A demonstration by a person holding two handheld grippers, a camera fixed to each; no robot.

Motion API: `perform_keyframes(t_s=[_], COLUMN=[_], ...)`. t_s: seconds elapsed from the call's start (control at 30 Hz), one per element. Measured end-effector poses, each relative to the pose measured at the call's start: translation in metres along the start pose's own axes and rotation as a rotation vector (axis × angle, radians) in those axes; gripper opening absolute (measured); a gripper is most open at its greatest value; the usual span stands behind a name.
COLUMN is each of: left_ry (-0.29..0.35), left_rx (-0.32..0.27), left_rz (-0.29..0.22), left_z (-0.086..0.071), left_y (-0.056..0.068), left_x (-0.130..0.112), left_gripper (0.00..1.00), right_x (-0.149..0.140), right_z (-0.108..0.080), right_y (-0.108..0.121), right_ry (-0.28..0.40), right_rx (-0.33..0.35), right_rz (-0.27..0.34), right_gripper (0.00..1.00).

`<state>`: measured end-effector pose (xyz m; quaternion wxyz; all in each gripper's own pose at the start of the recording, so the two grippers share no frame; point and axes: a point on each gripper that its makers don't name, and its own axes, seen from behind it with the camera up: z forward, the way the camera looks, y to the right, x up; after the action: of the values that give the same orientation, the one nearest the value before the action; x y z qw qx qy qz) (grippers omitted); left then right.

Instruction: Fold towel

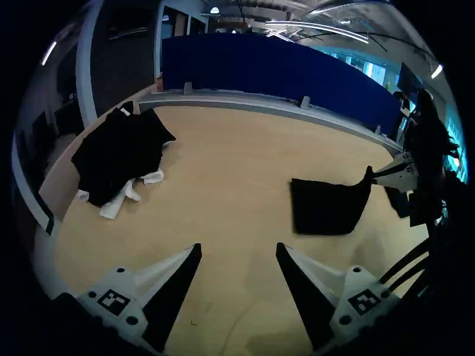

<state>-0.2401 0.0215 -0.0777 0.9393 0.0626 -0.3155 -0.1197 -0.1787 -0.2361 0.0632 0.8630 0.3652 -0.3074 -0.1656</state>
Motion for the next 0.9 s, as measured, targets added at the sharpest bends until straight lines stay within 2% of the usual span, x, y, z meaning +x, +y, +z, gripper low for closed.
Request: perform_keyframes(t_s=[0.2, 0.37, 0.57, 0.67, 0.77, 0.9], left_ry=[0.012, 0.013, 0.001, -0.005, -0.005, -0.006], left_rx=[0.007, 0.015, 0.012, 0.010, 0.012, 0.011], left_rz=[-0.007, -0.028, -0.059, -0.053, -0.043, -0.042], left_z=[-0.004, -0.005, -0.003, -0.001, -0.001, -0.003], left_y=[-0.005, -0.008, -0.006, -0.004, -0.003, -0.003], left_x=[0.001, -0.003, -0.013, -0.016, -0.018, -0.018], left_gripper=[0.93, 0.93, 0.93, 0.93, 0.93, 0.93], right_x=[0.022, 0.031, 0.028, 0.019, 0.010, 0.005], right_z=[0.022, 0.050, 0.093, 0.110, 0.118, 0.117], right_y=[-0.032, -0.066, -0.110, -0.128, -0.135, -0.135], right_ry=[0.009, 0.008, 0.012, -0.003, -0.025, -0.036], right_rx=[0.056, 0.112, 0.189, 0.223, 0.234, 0.234], right_rz=[-0.042, -0.062, -0.043, -0.019, -0.010, -0.016], right_gripper=[0.08, 0.08, 0.08, 0.08, 0.08, 0.10])
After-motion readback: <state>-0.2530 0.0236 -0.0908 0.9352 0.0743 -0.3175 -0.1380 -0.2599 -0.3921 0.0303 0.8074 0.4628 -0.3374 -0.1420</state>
